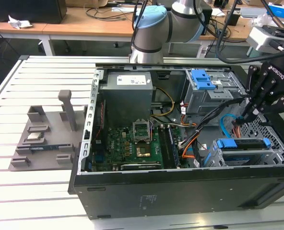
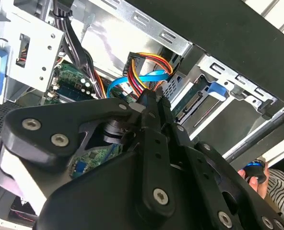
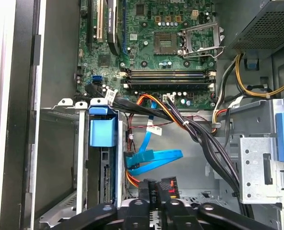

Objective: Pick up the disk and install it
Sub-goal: 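Insert the first disk wire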

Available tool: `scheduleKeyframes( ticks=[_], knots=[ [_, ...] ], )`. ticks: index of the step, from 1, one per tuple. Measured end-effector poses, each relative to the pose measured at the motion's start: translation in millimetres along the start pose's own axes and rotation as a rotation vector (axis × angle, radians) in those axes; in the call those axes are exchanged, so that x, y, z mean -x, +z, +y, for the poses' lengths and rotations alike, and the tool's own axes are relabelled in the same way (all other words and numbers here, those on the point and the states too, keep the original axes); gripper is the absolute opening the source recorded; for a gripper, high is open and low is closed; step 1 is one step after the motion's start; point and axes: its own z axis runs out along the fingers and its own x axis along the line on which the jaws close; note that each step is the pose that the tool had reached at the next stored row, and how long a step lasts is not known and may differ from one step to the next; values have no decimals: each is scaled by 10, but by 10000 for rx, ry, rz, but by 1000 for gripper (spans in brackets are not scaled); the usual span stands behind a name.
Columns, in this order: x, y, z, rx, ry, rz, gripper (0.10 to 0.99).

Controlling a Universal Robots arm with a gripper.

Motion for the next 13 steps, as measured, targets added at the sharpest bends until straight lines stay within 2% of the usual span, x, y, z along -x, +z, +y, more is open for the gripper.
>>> scheduleKeyframes(
  ticks=[4, 6, 8, 13],
  knots=[
    [-5, 0, 0, 0, 0, 1, 165],
    [-40, 2, 0, 0, 1, 8, 165],
    [-148, 7, 0, -1, 4, 30, 165],
    [-323, 26, -2, 0, 4, 39, 165]
  ],
)
